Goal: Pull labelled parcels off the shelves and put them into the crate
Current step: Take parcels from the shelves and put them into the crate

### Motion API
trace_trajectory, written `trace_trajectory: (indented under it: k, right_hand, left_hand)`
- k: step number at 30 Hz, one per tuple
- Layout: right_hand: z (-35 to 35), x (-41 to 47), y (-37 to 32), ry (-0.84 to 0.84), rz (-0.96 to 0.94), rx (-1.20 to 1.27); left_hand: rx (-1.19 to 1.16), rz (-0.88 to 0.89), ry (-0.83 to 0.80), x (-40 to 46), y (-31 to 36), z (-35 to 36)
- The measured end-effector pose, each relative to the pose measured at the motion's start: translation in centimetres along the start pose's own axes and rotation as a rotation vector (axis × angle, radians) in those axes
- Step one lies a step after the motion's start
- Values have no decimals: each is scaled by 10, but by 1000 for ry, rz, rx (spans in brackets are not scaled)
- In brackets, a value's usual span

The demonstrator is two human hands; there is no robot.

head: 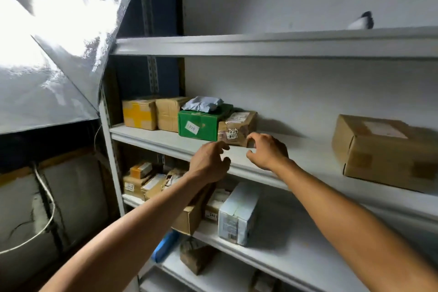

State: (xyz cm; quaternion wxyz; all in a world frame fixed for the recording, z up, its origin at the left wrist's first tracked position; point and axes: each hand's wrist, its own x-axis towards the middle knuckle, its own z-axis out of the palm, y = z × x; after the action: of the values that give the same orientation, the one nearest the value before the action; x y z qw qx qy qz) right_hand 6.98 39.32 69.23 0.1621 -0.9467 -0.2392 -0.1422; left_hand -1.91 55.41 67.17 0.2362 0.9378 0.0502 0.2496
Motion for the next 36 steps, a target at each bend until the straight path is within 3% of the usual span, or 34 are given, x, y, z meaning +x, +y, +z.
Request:
trace_trajectory:
  k: [8, 12, 17, 21, 25, 29, 33, 36]
  right_hand:
    - [44, 104, 27, -109, 19, 165]
    - [69, 139, 32, -142, 54, 281]
    - [91, 149, 28, -16, 74, 352]
    - [93, 140, 28, 55, 52, 374]
    - [91, 119, 24, 132, 50, 385]
    - [85, 95, 19, 168, 42, 435]
    - [82, 67, 13, 236, 74, 486]
    - [81, 44, 4, 287, 90, 568]
  left_hand:
    - [-140, -76, 30, 113, -28, 41]
    - [-156, -143, -71, 146, -45, 61]
    - [-186, -217, -18, 168, -61, 77]
    - [-291, -172, 55, 169, -68, 81]
    - [-496, -211, 89, 165, -78, 82]
    - [-793, -324, -37, 164, -87, 84]
    - [-1154, -335, -139, 159, -84, 73]
    - [-1263, -308, -248, 156, -78, 60]
